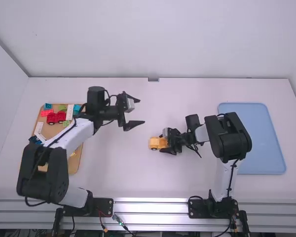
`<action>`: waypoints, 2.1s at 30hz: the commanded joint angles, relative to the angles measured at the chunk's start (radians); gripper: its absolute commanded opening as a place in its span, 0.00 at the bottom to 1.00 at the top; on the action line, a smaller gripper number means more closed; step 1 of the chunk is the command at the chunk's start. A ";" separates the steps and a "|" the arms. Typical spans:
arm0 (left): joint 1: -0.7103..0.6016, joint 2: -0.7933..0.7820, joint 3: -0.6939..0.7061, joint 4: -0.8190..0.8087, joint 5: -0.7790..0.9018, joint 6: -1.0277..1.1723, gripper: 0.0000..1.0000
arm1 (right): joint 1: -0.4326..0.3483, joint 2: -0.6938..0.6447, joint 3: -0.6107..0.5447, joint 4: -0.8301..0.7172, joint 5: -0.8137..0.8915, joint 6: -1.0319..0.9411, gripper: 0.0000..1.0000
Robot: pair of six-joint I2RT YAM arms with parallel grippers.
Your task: Assemble lego blocks to make yellow taxi
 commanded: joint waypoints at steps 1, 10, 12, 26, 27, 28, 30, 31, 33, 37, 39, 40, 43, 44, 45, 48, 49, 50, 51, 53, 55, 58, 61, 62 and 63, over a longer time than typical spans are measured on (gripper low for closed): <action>0.055 -0.058 -0.001 -0.011 0.042 -0.098 1.00 | -0.003 0.008 0.022 -0.016 0.018 0.022 0.95; 0.172 -0.112 -0.002 -0.038 0.040 -0.137 0.99 | -0.010 -0.101 0.149 -0.393 0.148 -0.036 0.99; 0.183 -0.111 -0.002 -0.037 0.040 -0.137 0.99 | -0.010 -0.140 0.181 -0.491 0.204 -0.044 0.99; 0.197 -0.111 -0.002 -0.255 -0.391 -0.161 0.99 | -0.062 -0.404 0.297 -0.653 0.569 0.113 0.99; 0.199 -0.111 -0.002 -0.275 -0.494 -0.257 0.99 | -0.066 -0.415 0.297 -0.630 0.577 0.145 0.99; 0.201 -0.111 -0.002 -0.286 -0.574 -0.348 0.99 | -0.072 -0.420 0.297 -0.609 0.576 0.162 0.99; 0.206 -0.111 -0.002 -0.314 -0.752 -0.541 0.99 | -0.083 -0.420 0.297 -0.569 0.575 0.190 0.99; 0.207 -0.111 -0.002 -0.340 -0.860 -0.635 0.99 | -0.089 -0.420 0.297 -0.546 0.575 0.209 0.99; 0.203 -0.111 -0.002 -0.388 -1.016 -0.735 0.99 | -0.095 -0.420 0.297 -0.517 0.575 0.237 0.99; 0.220 -0.111 -0.002 -0.533 -1.321 -0.930 0.99 | -0.095 -0.419 0.297 -0.439 0.575 0.313 0.99; 0.241 -0.111 -0.002 -0.610 -1.344 -0.943 0.99 | -0.088 -0.419 0.297 -0.410 0.576 0.323 0.99; 0.252 -0.111 -0.002 -0.643 -1.336 -0.922 0.99 | -0.085 -0.419 0.297 -0.399 0.576 0.323 0.99; 0.300 -0.111 -0.002 -0.711 -1.279 -0.903 0.99 | -0.074 -0.419 0.297 -0.375 0.577 0.322 0.99; 0.316 -0.111 -0.002 -0.726 -1.271 -0.905 0.99 | -0.074 -0.419 0.297 -0.369 0.578 0.323 0.99; 0.333 -0.111 -0.002 -0.740 -1.262 -0.912 0.99 | -0.074 -0.419 0.297 -0.364 0.581 0.323 0.99; 0.410 -0.101 -0.002 -0.788 -1.225 -0.913 0.99 | -0.076 -0.419 0.297 -0.343 0.599 0.323 0.99; 0.441 -0.093 -0.002 -0.801 -1.203 -0.906 0.99 | -0.076 -0.419 0.297 -0.340 0.598 0.323 0.99; 0.469 -0.084 -0.002 -0.816 -1.176 -0.885 0.99 | -0.076 -0.419 0.297 -0.334 0.597 0.323 0.99; 0.485 -0.077 -0.002 -0.829 -1.157 -0.866 0.97 | -0.076 -0.419 0.297 -0.331 0.597 0.323 0.99; 0.506 -0.062 -0.003 -0.847 -1.152 -0.851 0.89 | -0.076 -0.419 0.297 -0.325 0.598 0.323 0.99; 0.516 -0.047 -0.006 -0.848 -1.152 -0.851 0.83 | -0.076 -0.419 0.297 -0.319 0.597 0.323 0.99; 0.528 -0.006 -0.019 -0.842 -1.126 -0.836 0.62 | -0.076 -0.419 0.297 -0.310 0.597 0.323 0.99; 0.523 0.031 -0.023 -0.842 -1.100 -0.805 0.59 | -0.076 -0.419 0.297 -0.307 0.598 0.322 0.99; 0.523 0.041 -0.023 -0.842 -1.095 -0.796 0.57 | -0.074 -0.419 0.297 -0.306 0.598 0.323 0.99; 0.523 0.052 -0.023 -0.842 -1.096 -0.792 0.56 | -0.073 -0.419 0.297 -0.307 0.598 0.323 0.99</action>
